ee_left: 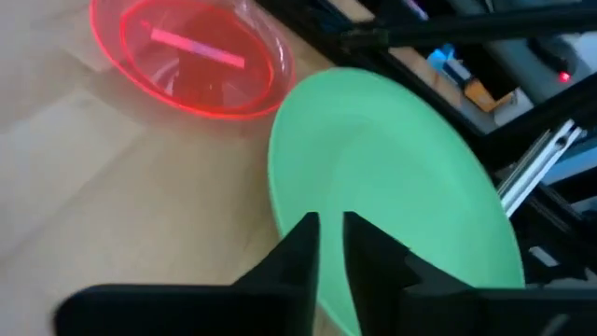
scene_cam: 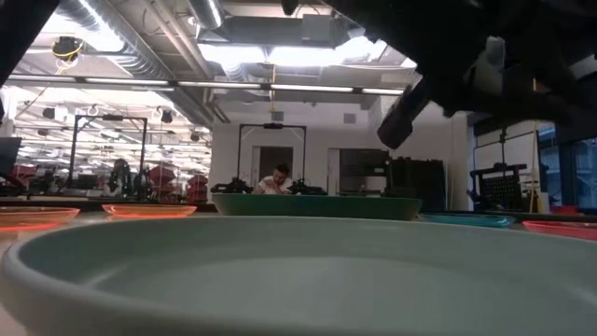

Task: Stack plastic plates
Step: Stack the green plate on top of the dark green plate

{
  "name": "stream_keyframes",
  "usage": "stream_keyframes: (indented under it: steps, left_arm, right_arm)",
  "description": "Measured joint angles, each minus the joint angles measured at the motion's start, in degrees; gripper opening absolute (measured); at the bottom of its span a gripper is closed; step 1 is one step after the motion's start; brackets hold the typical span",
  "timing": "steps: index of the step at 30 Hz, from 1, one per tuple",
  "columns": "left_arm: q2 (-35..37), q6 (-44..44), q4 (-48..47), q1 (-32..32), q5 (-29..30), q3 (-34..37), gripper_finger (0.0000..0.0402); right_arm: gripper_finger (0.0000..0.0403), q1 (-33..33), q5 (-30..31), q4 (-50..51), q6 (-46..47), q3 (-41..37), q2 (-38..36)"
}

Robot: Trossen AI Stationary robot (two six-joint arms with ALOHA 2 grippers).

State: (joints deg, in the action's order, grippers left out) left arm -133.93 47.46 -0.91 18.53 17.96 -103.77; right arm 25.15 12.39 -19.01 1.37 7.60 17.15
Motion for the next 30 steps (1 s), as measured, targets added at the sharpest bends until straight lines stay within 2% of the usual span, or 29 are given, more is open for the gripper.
stream_keyframes:
  steps: [6,11,13,30]
  left_arm:
    - [-3.0,0.1,3.7,-0.1,-2.7,0.0,0.0124]
    - [-5.9,1.7,8.5,-0.2,-4.9,0.0,0.0159]
    - [-7.0,2.4,11.4,-0.1,-6.3,0.0,0.0165]
    - [-7.7,2.3,9.1,-1.0,-5.6,0.0,0.0167]
  right_arm:
    - [0.0003,0.0,0.1,0.7,-0.1,0.0,0.0]
    - [0.0003,0.0,0.4,1.2,-0.1,0.0,0.0]
    - [0.0003,0.0,0.7,1.3,-0.2,0.0,0.0]
    - [0.0003,0.0,2.1,2.4,-0.2,0.0,0.0]
